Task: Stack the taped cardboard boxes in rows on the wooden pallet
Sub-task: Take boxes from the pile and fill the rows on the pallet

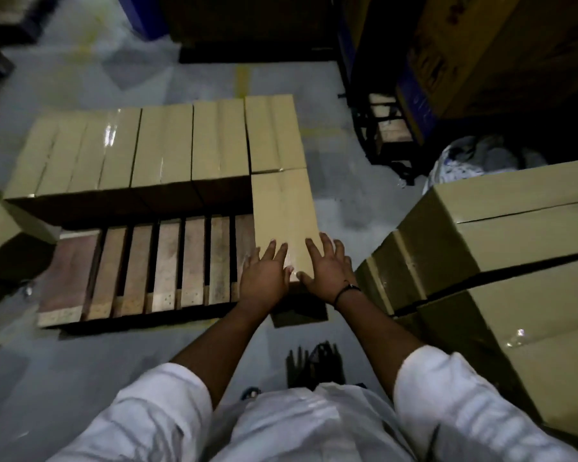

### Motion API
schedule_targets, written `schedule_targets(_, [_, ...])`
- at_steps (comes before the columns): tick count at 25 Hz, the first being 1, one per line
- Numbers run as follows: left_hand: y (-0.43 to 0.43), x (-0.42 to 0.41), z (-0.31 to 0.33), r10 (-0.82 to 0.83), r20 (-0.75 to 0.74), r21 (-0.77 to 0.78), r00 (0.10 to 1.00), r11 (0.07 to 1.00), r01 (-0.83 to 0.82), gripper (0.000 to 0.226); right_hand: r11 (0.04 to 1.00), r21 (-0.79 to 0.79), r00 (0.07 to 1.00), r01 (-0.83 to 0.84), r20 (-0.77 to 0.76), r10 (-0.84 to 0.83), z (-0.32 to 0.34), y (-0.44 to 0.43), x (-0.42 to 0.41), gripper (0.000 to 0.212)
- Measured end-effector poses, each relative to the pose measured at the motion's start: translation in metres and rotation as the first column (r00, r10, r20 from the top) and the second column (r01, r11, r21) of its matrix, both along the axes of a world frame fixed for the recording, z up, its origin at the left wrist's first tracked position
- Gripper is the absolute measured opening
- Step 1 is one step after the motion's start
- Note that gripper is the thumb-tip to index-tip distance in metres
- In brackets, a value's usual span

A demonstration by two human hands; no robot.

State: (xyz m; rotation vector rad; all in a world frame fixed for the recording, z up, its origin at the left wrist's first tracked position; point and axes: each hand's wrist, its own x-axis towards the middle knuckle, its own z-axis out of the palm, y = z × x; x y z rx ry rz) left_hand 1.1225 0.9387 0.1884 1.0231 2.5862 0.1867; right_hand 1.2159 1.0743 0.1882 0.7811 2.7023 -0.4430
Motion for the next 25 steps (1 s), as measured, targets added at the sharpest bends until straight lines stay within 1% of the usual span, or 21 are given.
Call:
schedule_targets(4, [-0.024, -0.009, 0.041, -0.056, -0.111, 0.097, 0.992, 0.993, 0.067, 0.06, 0.989, 0.064, 0.983, 0.137, -0.129, -0.128, 0.04, -0.026, 0.009, 0.082])
schedule_targets(7, [-0.035, -0.002, 0.067, -0.078, -0.159, 0.182, 0.984, 0.977, 0.107, 0.06, 0.968, 0.11, 0.957, 0.224, -0.21, -0.198, 0.065, -0.041, 0.028, 0.081])
schedule_targets(10, [-0.032, 0.018, 0.09, -0.159, -0.183, 0.259, 0.97, 0.944, 0.204, 0.061, 0.936, 0.141, 0.92, 0.324, -0.279, -0.276, 0.091, -0.049, 0.058, 0.08])
schedule_targets(13, [-0.015, 0.046, 0.111, -0.246, -0.193, 0.343, 0.95, 0.89, 0.3, 0.062, 0.89, 0.128, 0.865, 0.438, -0.33, -0.379, 0.118, -0.048, 0.098, 0.08])
schedule_targets(15, [0.003, 0.071, 0.128, -0.315, -0.219, 0.421, 0.923, 0.823, 0.381, 0.062, 0.83, 0.15, 0.805, 0.537, -0.385, -0.452, 0.142, -0.04, 0.131, 0.079])
schedule_targets(17, [0.021, 0.1, 0.144, -0.377, -0.248, 0.503, 0.892, 0.737, 0.451, 0.061, 0.756, 0.176, 0.731, 0.631, -0.461, -0.503, 0.167, -0.029, 0.167, 0.077])
schedule_targets(20, [0.049, 0.155, 0.17, -0.443, -0.242, 0.598, 0.863, 0.633, 0.492, 0.056, 0.641, 0.177, 0.616, 0.747, -0.547, -0.567, 0.197, -0.01, 0.23, 0.073])
schedule_targets(23, [0.076, 0.213, 0.188, -0.527, -0.235, 0.638, 0.817, 0.55, 0.539, 0.054, 0.518, 0.179, 0.507, 0.836, -0.611, -0.607, 0.216, 0.009, 0.297, 0.072])
schedule_targets(25, [0.099, 0.254, 0.196, -0.597, -0.234, 0.655, 0.768, 0.487, 0.578, 0.052, 0.423, 0.211, 0.457, 0.881, -0.611, -0.647, 0.224, 0.024, 0.347, 0.071])
